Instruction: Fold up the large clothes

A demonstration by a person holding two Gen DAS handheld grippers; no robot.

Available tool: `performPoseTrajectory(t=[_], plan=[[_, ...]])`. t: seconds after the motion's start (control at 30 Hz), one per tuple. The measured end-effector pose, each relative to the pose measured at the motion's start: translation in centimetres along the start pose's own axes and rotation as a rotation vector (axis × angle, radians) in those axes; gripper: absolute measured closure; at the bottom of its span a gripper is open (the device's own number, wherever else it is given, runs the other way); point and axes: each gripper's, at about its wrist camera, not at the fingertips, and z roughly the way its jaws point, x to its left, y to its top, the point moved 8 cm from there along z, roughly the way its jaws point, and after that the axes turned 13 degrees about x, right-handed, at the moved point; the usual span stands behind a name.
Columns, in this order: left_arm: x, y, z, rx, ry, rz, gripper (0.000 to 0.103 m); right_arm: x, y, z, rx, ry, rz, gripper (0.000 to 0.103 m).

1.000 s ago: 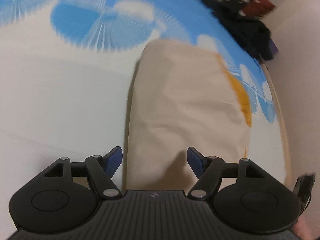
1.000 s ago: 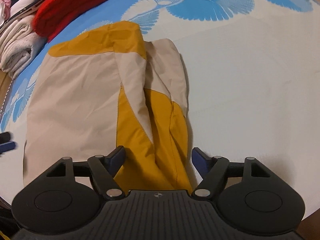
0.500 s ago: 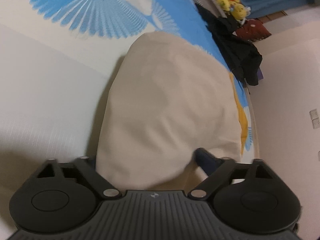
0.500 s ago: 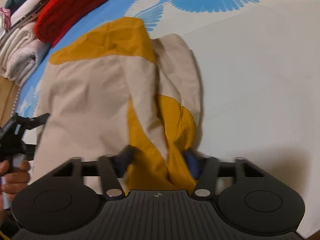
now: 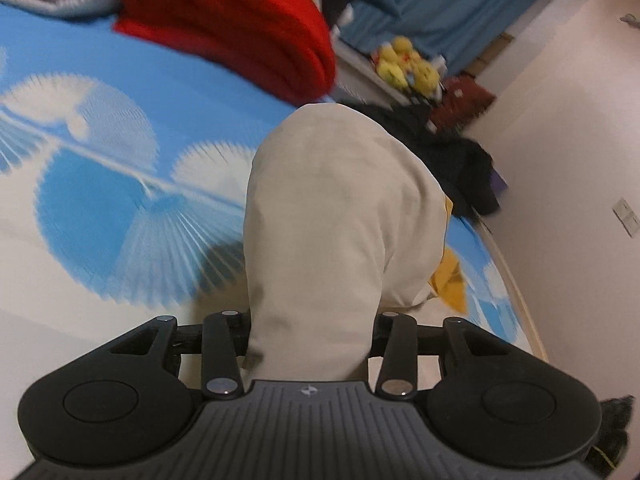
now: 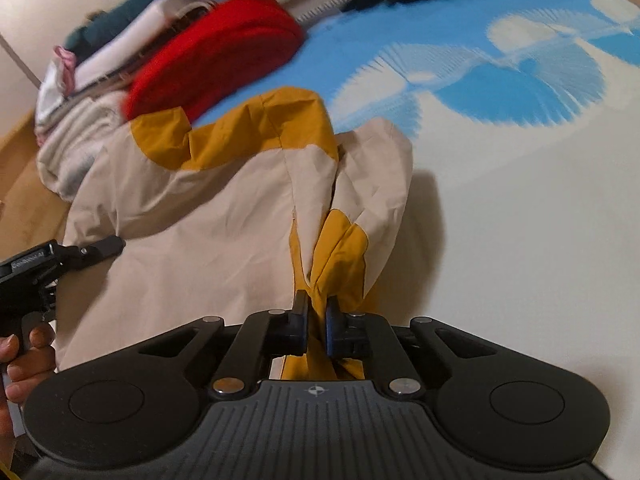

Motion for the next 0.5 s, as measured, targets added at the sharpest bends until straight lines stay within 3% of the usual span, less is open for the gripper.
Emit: performPoseTrajectory(t=[0.03, 0.1, 0.17, 0.23, 0.3, 0.33, 0.4, 0.47, 0.5], plan=[[0.8, 0.8, -0.6, -0.014, 0.012, -0.016, 0.051, 0.9, 0.7, 0.0, -0.027, 0.017, -0.008, 0.096], [2.2, 2.1, -1.5, -0.048, 0.051, -0.048, 0.035, 2.6, 1.7, -0.3, -0.086, 0.056, -0.024, 0.097], [4.2, 2.9, -2.6, -0.077, 0.112, -0.081, 0.028, 4.2, 2.7, -0.3, -0.137, 0.073, -0.040, 0.097], [5.9, 3.0, -3.7, -0.108, 0.157, -0.110, 0.028, 4.9, 3.2, 0.8, -0.152, 0.009, -0.045, 0.089], [6.4, 3.0, -5.3, -0.146, 0.177, -0.078, 0.016, 4.5, 3.0, 2.0, -0.139, -0.111, -0.033, 0.076], [6.3, 2.9, -6.0, -0.152, 0.181, -0.058, 0.015, 4.5, 2.6, 2.4, -0.129, -0.134, -0.026, 0.076], [6.4, 2.0, -6.4, -0.101, 0.164, -0.044, 0.015, 4.5, 2.3, 2.8, -0.101, -0.107, -0.015, 0.076], [7.0, 0.4, -5.6, 0.027, 0.158, -0.071, 0.015, 4.4, 1.5, 2.5, -0.074, -0.094, -0.027, 0.073], [7.5, -0.8, -5.1, 0.100, 0.163, -0.089, 0.015, 4.3, 1.2, 2.4, -0.049, -0.081, -0.026, 0.062]])
